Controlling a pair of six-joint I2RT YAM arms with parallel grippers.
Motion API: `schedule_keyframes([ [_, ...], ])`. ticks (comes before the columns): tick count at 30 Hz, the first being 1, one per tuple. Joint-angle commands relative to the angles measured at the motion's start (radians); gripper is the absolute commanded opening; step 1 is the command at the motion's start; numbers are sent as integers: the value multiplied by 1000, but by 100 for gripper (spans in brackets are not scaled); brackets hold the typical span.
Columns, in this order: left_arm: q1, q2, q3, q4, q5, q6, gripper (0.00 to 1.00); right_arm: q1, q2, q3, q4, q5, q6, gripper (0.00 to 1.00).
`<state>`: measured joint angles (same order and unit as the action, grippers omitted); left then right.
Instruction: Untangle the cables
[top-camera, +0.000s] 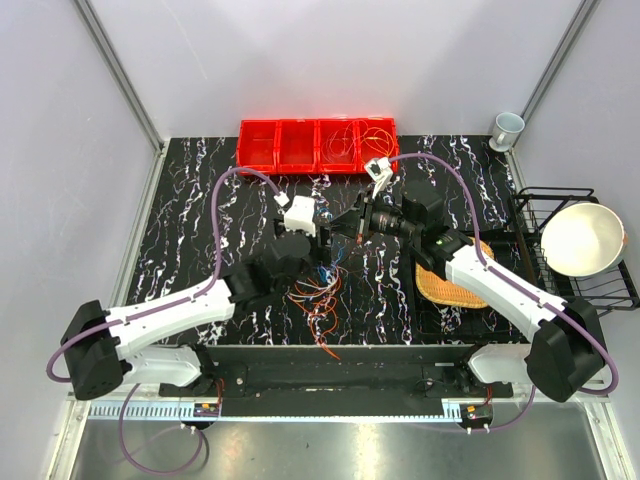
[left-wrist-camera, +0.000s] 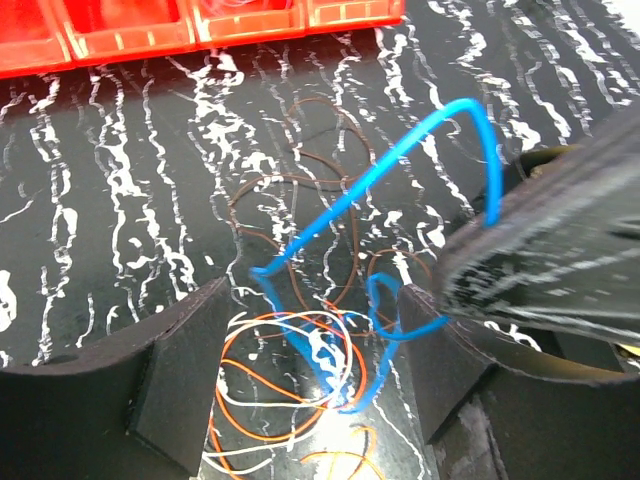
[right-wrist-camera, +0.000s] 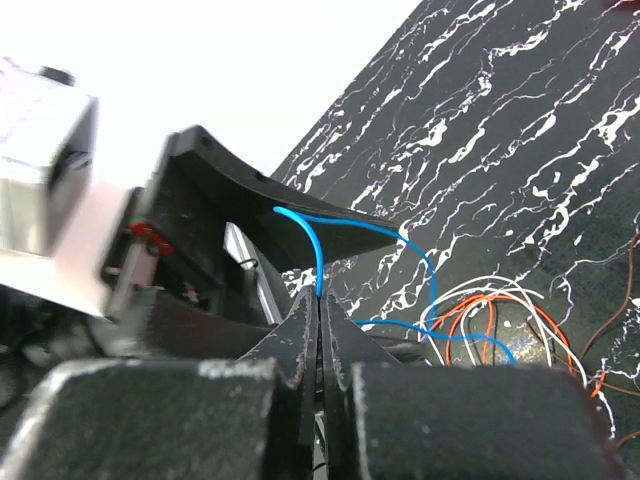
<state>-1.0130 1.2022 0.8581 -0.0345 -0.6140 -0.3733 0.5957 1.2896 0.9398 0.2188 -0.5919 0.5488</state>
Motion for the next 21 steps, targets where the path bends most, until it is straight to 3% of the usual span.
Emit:
schedule_keyframes([
  [1, -7, -87, -4, 85, 62, 31, 72, 7, -22, 50, 2, 18, -47, 0],
  [7, -6, -118, -34, 128, 33, 45, 72, 6, -12, 56, 19, -5, -24, 0],
  [16, -7, -9, 30, 125, -18, 70, 67, 7, -21, 54, 30, -25, -4, 0],
  [17, -6, 0, 30, 131, -27, 71, 65, 7, -21, 56, 28, -26, -3, 0],
  [18, -6, 3, 30, 136, -30, 71, 51, 7, -21, 56, 28, -28, -3, 0],
  [21, -6, 4, 18, 162, -15, 83, 35, 7, -21, 56, 28, -31, -1, 0],
])
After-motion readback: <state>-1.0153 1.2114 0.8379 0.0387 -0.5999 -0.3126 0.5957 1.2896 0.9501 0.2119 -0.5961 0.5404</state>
